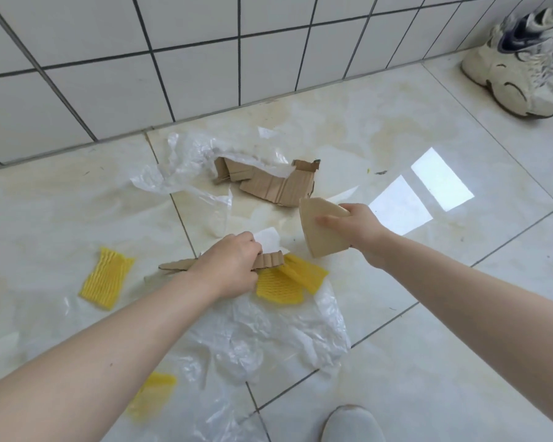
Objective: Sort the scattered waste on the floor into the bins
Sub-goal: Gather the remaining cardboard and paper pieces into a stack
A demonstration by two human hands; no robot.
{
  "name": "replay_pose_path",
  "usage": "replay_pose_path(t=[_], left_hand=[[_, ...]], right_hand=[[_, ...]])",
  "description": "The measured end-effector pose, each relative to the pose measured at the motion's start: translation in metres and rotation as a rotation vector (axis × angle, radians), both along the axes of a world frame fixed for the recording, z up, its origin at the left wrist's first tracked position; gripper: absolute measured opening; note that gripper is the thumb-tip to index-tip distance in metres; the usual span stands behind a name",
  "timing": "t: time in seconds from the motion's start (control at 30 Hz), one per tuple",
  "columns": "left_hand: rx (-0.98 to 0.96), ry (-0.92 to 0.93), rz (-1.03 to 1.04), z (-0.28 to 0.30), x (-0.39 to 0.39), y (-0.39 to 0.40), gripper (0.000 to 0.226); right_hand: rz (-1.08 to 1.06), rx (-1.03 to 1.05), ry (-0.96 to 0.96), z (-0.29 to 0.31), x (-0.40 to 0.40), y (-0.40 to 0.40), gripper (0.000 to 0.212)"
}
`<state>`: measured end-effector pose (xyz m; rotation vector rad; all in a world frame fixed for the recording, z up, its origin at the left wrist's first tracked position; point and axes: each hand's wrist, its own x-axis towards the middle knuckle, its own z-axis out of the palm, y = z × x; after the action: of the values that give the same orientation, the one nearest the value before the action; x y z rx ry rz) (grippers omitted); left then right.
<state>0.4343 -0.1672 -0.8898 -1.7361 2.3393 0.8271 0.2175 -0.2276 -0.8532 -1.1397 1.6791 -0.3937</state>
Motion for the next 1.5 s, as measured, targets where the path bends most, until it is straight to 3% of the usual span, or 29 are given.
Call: replay_pose_path(t=[0.2,0.43,0.67,0.9,1.03,1.2,1.43,1.5], left_hand=[[0.020,0.091,0.142,0.002,0.013,-0.009,0.028],[0.074,0.183,0.338,0.006,0.019,-0.025,0.023],[0.247,0.298,0.550,0.022,0.038,-0.047,0.018],[0.389,0.545,0.871,0.033,0.072,-0.050,0.010],[0.431,0.521,0.860,0.043,0.083,-0.041,0.018],[0.370,0.472,0.805,0.065,0.094,-0.033,0.015],[0.295,0.867,1.048,0.084,0.117,-0.027,0.040],[0.269,0.904,1.083,0.082,0.119,-0.024,0.041]], right_hand=[[-0.297,0.097,-0.211,-0.007,0.019,-0.032,0.028],[-0.343,0.175,-0.300,-0.017,0.045,-0.056,0.045],[-0.373,0.223,-0.416,-0.020,0.051,-0.057,0.037],[-0.432,0.237,-0.465,-0.019,0.024,-0.040,0.024],[-0.457,0.303,-0.502,-0.010,0.011,-0.032,0.026],[-0.311,0.336,-0.504,-0.002,0.008,-0.021,0.020],[-0.250,0.288,-0.510,-0.002,0.010,-0.014,0.059],[-0.220,0.281,-0.488,-0.003,0.011,-0.014,0.073]])
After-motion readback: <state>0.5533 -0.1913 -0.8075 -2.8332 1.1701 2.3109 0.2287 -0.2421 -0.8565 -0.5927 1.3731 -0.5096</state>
